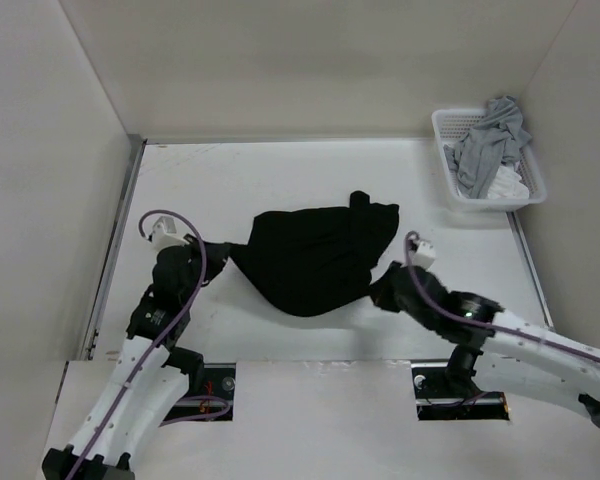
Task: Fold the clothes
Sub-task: Flatten the tank top out
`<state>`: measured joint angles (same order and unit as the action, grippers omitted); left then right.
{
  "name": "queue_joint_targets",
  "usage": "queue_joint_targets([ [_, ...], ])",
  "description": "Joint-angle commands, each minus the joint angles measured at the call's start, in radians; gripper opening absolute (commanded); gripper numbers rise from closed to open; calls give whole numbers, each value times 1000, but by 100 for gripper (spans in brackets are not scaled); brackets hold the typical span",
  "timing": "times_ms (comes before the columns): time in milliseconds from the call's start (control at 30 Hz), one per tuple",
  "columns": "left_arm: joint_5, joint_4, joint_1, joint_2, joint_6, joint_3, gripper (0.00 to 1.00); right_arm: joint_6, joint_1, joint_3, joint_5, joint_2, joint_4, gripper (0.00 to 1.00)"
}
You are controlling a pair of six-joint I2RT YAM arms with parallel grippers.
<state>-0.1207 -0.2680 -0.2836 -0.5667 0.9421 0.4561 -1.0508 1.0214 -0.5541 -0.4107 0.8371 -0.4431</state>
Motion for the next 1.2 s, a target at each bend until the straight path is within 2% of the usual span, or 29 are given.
queue_joint_targets([
  [0, -29, 99, -2, 30, -5, 237, 0, 223, -28, -313, -196, -154, -129, 0],
  [133, -98, 102, -24, 11, -31, 481, 0, 475, 2, -727, -336, -136, -184, 0],
  [233, -148, 130, -21, -2, -68, 655, 0, 642, 102, -1004, -439, -54, -171, 0],
  [333, -158, 148, -7, -45, -127, 853, 0, 831, 234, -1208, -555, 29, -94, 0],
  [467, -131, 136, -4, -122, -152, 1074, 0, 1087, 393, -1366, -658, 101, 82, 0],
  [567, -126, 119, -10, -157, -163, 1179, 0, 1239, 464, -1406, -691, 134, 220, 0],
  [667, -128, 118, 4, -182, -169, 1207, 0, 1319, 539, -1397, -691, 149, 317, 0],
  [733, -128, 116, 5, -199, -154, 1146, 0, 1339, 535, -1338, -674, 152, 366, 0],
  [833, -157, 125, -1, -213, -141, 963, 0, 1309, 405, -1249, -625, 161, 371, 0],
  [933, -201, 127, 34, -239, -134, 830, 0, 1157, 261, -1176, -536, 186, 261, 0],
  [1033, -201, 142, 77, -281, -111, 757, 0, 871, 19, -1114, -264, 229, 85, 0],
  [1167, -189, 199, 128, -434, -103, 751, 0, 695, -346, -1026, 149, 319, 159, 0],
])
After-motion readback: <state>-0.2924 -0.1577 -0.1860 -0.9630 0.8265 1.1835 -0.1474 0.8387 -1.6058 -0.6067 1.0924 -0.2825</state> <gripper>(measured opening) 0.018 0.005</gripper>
